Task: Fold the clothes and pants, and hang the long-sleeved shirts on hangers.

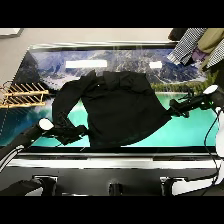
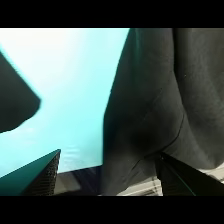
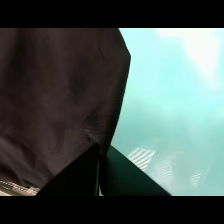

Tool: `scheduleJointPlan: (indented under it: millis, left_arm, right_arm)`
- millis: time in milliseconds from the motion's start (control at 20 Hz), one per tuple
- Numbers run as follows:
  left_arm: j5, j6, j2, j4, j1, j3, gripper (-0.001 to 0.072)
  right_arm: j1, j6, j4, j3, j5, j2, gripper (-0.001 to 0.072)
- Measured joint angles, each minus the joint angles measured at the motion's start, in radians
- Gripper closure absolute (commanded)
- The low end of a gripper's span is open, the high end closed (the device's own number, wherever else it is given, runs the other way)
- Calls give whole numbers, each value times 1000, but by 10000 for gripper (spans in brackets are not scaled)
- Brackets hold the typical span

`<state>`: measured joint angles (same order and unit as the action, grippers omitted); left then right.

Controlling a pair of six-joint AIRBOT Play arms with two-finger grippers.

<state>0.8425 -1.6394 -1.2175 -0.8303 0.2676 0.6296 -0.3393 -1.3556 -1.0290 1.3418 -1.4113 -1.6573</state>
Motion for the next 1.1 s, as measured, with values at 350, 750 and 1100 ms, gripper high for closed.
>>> scheduleJointPlan:
  millis: [350,750,1100]
  left_arm:
    - [-104,36,-76,84,103,-3,684]
    - [-85,171,-81,46,19,430,688]
    - [-10,211,-40,-47,-86,1157,687]
  right_arm:
    - [0,-27,81,0,-29,23,677]
    - [56,0,371,116,230,140,678]
    - [74,1,441,560,550,370,678]
